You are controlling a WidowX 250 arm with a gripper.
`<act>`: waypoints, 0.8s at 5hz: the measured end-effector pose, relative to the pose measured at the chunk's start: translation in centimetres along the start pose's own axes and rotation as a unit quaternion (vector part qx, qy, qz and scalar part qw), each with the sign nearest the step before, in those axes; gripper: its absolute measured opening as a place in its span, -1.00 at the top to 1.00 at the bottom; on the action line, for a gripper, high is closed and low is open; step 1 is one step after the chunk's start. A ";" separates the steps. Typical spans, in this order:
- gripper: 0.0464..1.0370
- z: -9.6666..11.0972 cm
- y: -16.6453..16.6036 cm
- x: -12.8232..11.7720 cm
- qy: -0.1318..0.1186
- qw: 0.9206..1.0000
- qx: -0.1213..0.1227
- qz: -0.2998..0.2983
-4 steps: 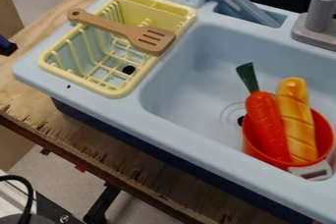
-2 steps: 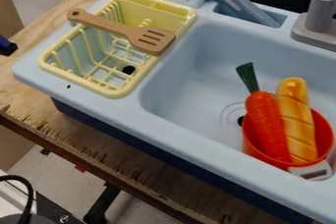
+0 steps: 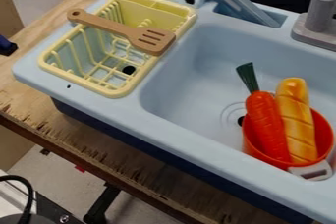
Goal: Put the knife in the sink
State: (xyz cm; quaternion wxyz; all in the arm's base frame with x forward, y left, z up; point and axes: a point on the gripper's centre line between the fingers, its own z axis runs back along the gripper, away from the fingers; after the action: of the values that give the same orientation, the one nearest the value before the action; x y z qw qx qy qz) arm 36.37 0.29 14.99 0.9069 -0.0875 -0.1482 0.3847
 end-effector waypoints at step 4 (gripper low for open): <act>-0.88 -1.9 -2.6 0.9 -0.069 0.983 -0.066 0.157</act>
State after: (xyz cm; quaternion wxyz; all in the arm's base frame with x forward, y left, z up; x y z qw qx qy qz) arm 39.36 -0.90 14.10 0.8152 -0.1422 -0.2196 0.5167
